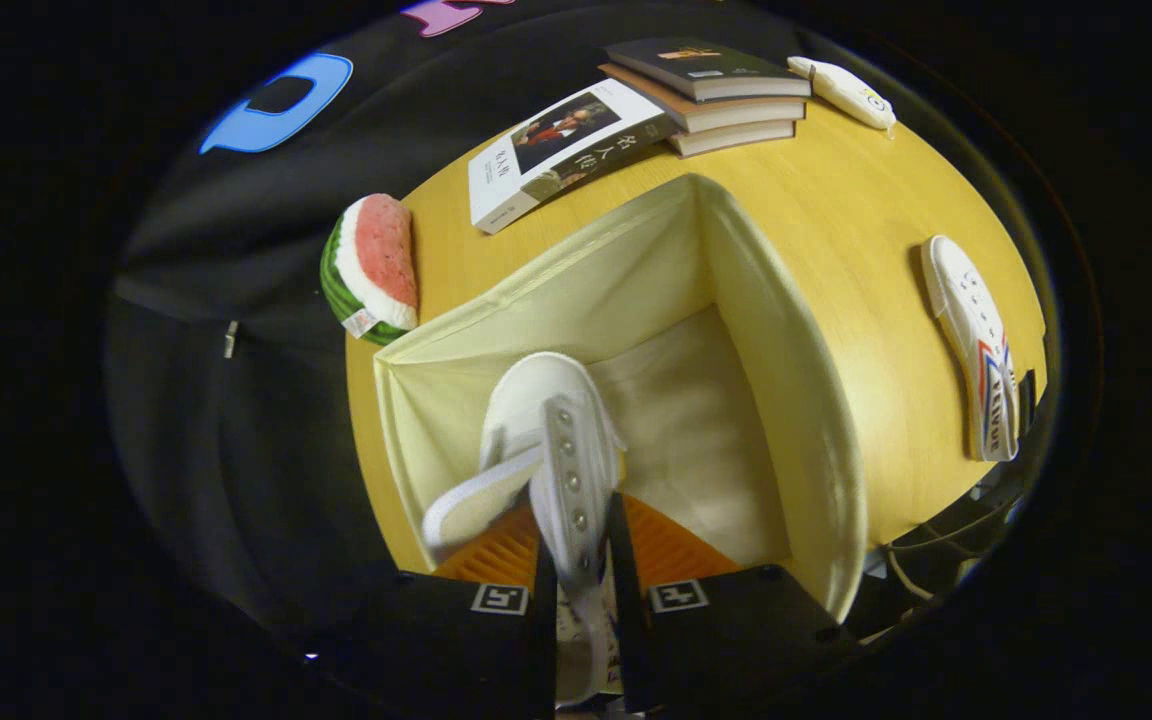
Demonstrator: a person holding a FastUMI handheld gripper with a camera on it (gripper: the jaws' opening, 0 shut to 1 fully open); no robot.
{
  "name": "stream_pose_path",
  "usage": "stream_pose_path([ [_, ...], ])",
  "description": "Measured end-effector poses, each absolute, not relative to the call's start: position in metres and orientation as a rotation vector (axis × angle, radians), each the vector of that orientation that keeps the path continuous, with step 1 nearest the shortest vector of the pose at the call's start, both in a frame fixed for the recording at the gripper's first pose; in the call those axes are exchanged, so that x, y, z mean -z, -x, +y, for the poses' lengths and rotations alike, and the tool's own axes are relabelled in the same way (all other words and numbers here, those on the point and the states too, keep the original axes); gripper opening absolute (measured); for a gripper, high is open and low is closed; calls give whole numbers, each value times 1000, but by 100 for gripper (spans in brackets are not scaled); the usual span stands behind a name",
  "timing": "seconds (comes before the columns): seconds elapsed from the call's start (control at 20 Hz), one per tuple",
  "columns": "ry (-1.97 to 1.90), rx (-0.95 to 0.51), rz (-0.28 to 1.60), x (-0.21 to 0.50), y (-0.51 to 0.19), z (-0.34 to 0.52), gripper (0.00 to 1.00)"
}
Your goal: Open the storage box then place both shoes into the box .Put the left shoe in first, then the right shoe, with the right side of both shoes facing outward in a uniform manner.
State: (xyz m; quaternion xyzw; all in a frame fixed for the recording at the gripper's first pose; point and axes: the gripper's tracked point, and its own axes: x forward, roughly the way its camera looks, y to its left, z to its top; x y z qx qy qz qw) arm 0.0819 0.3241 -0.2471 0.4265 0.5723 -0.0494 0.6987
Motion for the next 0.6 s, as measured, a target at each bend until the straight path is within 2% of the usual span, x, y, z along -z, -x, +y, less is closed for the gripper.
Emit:
stream_pose_path([
  [0.1,-991,32,1264,232,-86,332,61],
  [0.2,-976,-17,1244,221,-83,330,100],
  [0.6,-844,-152,1042,163,-66,241,99],
])
